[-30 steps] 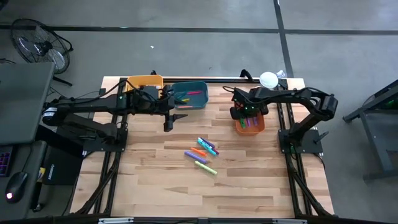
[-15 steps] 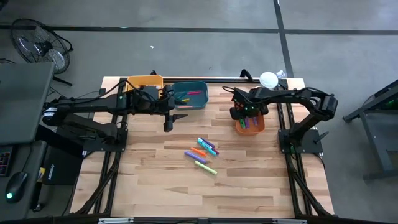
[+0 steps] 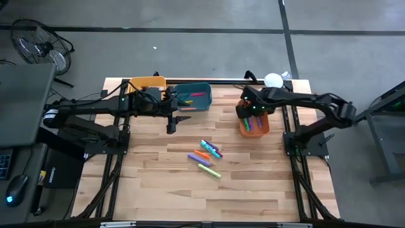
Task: Pick & Place Markers
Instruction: Put the light green highlighter pen into the orange bin
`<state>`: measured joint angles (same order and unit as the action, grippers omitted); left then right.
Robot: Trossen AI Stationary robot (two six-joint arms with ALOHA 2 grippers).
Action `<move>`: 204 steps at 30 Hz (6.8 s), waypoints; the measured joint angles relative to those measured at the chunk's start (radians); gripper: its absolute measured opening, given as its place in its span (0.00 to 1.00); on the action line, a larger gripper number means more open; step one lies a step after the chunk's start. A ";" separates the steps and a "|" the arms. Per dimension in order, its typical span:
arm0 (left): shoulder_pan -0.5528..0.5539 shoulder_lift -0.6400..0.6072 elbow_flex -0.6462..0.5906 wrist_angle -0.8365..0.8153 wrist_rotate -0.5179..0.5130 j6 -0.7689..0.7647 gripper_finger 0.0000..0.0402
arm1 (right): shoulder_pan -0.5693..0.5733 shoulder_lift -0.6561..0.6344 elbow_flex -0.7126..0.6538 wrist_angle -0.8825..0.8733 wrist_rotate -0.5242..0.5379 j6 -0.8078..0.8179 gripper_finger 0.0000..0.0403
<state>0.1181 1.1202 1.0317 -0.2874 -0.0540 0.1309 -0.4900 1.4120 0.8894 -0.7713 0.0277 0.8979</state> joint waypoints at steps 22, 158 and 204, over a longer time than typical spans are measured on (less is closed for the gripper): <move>-0.001 -0.040 0.000 -0.025 0.040 -0.350 0.58 | 0.326 -0.393 0.002 0.309 0.022 -0.283 0.32; -0.583 -0.768 -0.654 0.103 -0.390 -0.562 0.58 | 0.862 0.834 0.748 -0.034 0.026 0.001 0.15; -0.584 -0.767 -0.654 0.074 -0.399 -0.588 0.58 | 0.781 0.189 0.750 -0.588 0.396 0.319 0.15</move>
<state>-0.4655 0.3534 0.3779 -0.2134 -0.4534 -0.4572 0.2907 1.6007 1.6390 -1.3591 0.4240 1.2171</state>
